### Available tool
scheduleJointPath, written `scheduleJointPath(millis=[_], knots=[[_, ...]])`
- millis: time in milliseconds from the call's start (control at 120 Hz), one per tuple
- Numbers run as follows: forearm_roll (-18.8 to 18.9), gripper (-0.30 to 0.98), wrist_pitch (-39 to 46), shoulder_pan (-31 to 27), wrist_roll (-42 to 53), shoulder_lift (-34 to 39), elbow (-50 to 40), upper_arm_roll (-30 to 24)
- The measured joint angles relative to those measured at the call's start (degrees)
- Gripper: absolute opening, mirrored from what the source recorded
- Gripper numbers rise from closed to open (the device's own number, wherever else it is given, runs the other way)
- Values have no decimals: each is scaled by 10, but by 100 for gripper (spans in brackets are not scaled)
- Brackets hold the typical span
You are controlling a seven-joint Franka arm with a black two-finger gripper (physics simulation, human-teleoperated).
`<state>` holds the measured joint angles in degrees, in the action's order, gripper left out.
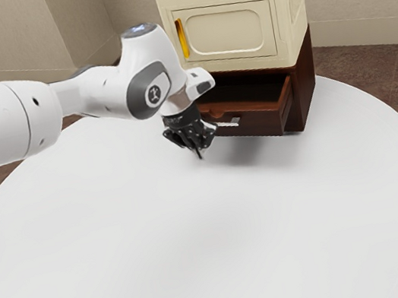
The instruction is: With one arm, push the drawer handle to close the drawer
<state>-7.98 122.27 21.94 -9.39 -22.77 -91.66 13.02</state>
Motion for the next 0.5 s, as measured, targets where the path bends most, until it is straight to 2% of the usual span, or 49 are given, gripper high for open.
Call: scheduleJointPath(millis=[283,383,500], knots=[[6,-9,-11,-32,2,-88,121,-5],[7,-10,-20,-66,2,-122,167,-37],[9,-10,-29,-78,4,-144,202,-50]])
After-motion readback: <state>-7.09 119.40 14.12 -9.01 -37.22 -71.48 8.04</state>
